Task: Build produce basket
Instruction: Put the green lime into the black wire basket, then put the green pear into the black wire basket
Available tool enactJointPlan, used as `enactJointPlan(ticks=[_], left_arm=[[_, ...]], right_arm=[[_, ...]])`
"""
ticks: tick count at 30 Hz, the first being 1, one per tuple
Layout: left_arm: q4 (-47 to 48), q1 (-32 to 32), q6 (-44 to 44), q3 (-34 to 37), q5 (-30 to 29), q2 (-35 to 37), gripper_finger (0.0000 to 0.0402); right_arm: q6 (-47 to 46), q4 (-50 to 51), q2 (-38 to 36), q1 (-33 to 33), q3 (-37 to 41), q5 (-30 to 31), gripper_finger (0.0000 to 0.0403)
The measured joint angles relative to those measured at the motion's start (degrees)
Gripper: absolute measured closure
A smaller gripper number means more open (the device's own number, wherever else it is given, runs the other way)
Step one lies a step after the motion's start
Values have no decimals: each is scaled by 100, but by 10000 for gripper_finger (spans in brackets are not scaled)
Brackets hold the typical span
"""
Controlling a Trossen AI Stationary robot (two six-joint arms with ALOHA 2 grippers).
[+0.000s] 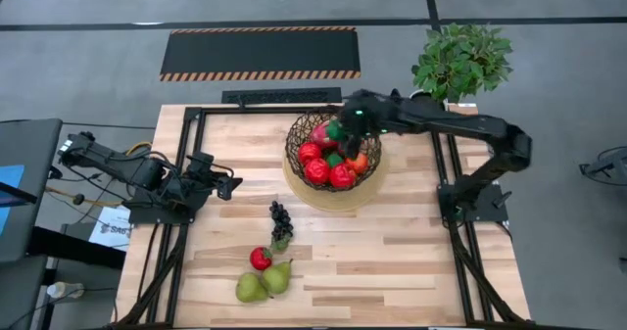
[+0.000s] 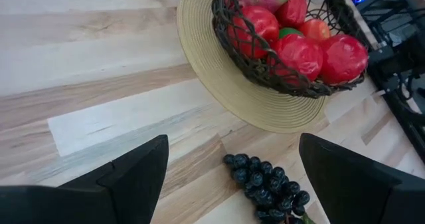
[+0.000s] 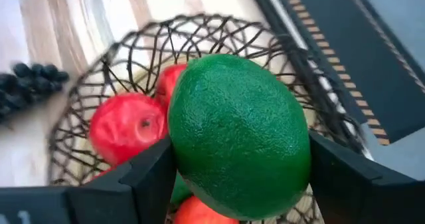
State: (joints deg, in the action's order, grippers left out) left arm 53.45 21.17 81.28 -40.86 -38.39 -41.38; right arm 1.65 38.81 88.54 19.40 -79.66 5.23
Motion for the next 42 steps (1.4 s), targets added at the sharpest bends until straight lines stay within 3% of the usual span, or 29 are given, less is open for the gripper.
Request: enactJointPlan(ticks=[6, 12, 20, 30, 37, 42], left_arm=[[9, 0, 0, 0, 13, 0, 77], [11, 0, 0, 0, 11, 2, 77], [20, 0, 31, 0, -9, 2, 77], [22, 0, 39, 0, -43, 1, 77], [22, 0, 42, 0, 25, 0, 77], [22, 0, 42, 0, 85, 0, 77]], right_arm=[[479, 228, 975, 65, -303, -132, 107], [621, 336, 1389, 38, -322, -248, 106], [637, 320, 1426, 24, -322, -257, 102], [995, 224, 1426, -29, -345, -203, 17], [873, 515, 1422, -86, -1016, 157, 12], [190, 736, 1417, -354, -1829, -478, 16]])
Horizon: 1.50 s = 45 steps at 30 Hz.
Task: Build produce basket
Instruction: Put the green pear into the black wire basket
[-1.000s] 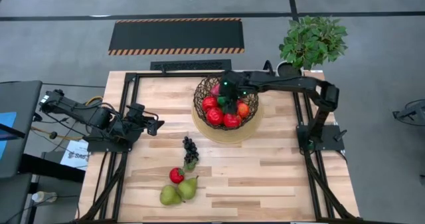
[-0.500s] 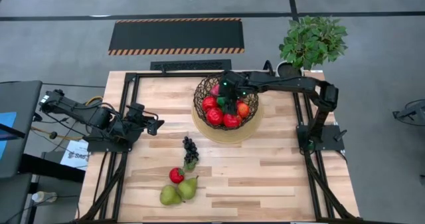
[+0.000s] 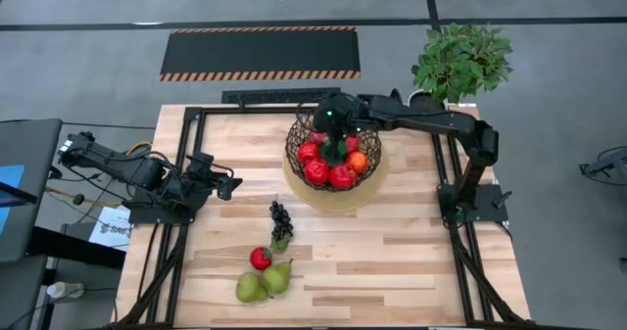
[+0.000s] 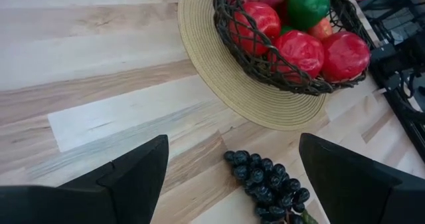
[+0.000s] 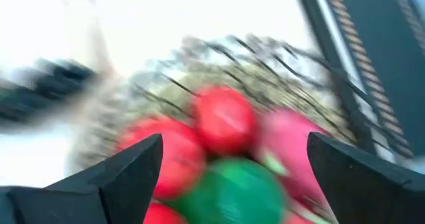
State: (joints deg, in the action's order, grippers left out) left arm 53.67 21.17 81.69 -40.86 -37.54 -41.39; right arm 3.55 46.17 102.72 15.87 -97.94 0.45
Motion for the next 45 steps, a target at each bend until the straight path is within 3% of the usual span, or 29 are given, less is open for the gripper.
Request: enactJointPlan(ticks=[3, 9, 16, 27, 36, 45], left_arm=[[-2, 0, 0, 0, 3, 0, 77], [-2, 0, 2, 0, 101, 0, 77], [-8, 0, -14, 0, 134, 0, 77], [-2, 0, -601, 0, 534, 2, 77], [-20, 0, -571, 0, 317, 2, 77], [-37, 0, -467, 0, 234, 2, 77]], right_arm=[[-228, -241, -2, -411, -293, -341, 16], [-417, -1094, 12, -1529, -351, -346, 18], [-661, -2124, 672, -2525, -346, -352, 17], [-792, -3400, 1683, -3118, -348, -687, 22], [-458, -4002, 2316, -3532, -346, -1081, 22], [11, -4533, 2983, -3830, -346, -790, 22]])
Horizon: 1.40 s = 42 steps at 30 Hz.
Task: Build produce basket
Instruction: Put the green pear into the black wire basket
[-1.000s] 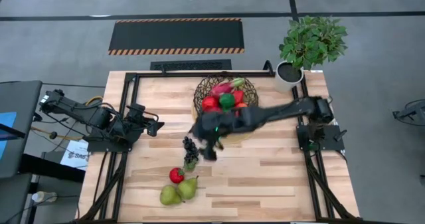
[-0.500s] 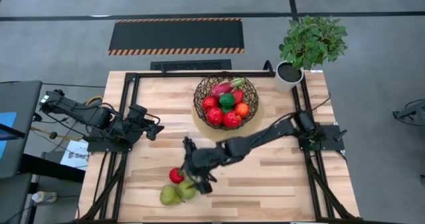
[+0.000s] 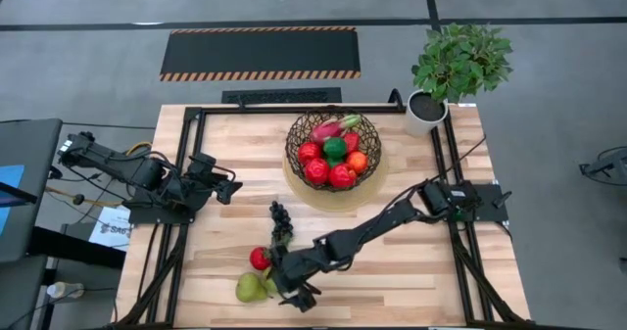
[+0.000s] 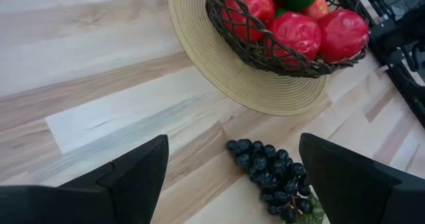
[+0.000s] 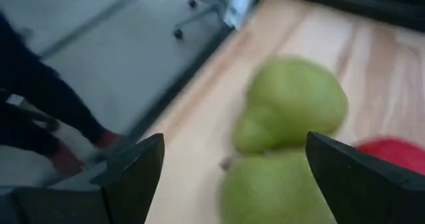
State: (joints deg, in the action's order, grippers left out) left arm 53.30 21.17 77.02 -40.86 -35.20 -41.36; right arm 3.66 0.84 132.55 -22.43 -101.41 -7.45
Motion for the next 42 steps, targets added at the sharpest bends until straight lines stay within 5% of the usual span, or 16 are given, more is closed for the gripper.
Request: enactJointPlan(ticks=[18, 25, 36, 42], left_arm=[[-8, 0, 12, 0, 341, 0, 77], [-20, 0, -82, 0, 347, 0, 77], [-24, 2, -93, 0, 353, 0, 77], [-26, 2, -93, 0, 328, 4, 77]], right_arm=[[-737, 519, 151, 80, 137, 816, 24], [-1376, 717, 87, 37, 171, 982, 74], [-1589, 1320, -978, 310, 205, 897, 95], [-1284, 1986, -1907, 833, 208, 1799, 93]])
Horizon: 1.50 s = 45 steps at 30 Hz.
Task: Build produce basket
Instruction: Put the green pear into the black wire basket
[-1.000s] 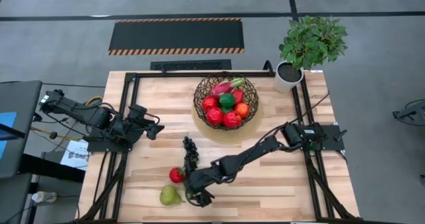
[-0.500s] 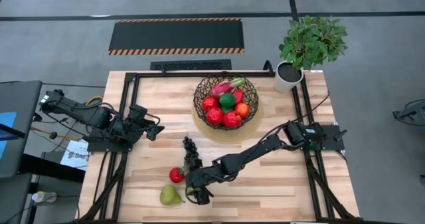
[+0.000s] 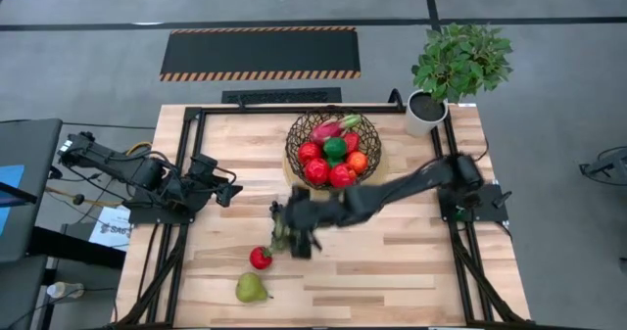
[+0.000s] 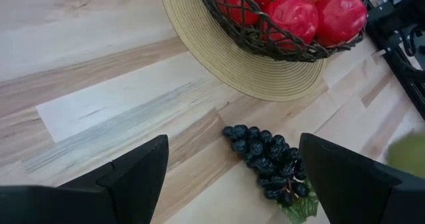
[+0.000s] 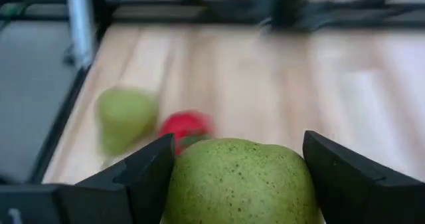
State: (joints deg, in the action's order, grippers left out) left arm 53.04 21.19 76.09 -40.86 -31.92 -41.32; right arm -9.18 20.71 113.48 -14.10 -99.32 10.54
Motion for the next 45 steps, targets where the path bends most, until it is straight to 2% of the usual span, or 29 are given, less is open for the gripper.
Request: enactJointPlan(ticks=[4, 9, 12, 15, 19, 22, 27, 33, 41, 45], left_arm=[[0, 0, 0, 0, 4, -1, 77], [0, -2, -168, 0, -39, -2, 77], [0, 0, -298, 0, -96, -2, 77], [19, 0, -306, 0, -170, -4, 77], [5, -2, -435, 0, -202, -2, 77], [0, 0, -437, 0, -207, -2, 77], [4, 0, -550, 0, -221, -2, 77], [0, -2, -491, 0, -317, -2, 77], [0, -2, -149, 0, -433, -4, 77], [0, -2, 0, 0, -440, -3, 77]], right_arm=[[63, 385, -579, 600, -14, 683, 93], [-336, 1332, -1131, 1368, -5, 1122, 93], [-895, 2184, -1460, 1730, -12, 1442, 93], [-1704, 3007, -1662, 1952, -12, 2030, 92], [-2837, 3944, -1726, 1984, 1, 2920, 92], [-3617, 4389, -1666, 1966, 237, 3166, 92], [-4881, 4401, -1718, 2087, 1414, 3157, 92], [-5087, 3680, -1870, 2259, 2390, 3159, 92], [-4633, 2266, -1861, 2552, 2611, 3152, 86], [-4887, 2251, -1859, 2695, 2611, 3116, 78]])
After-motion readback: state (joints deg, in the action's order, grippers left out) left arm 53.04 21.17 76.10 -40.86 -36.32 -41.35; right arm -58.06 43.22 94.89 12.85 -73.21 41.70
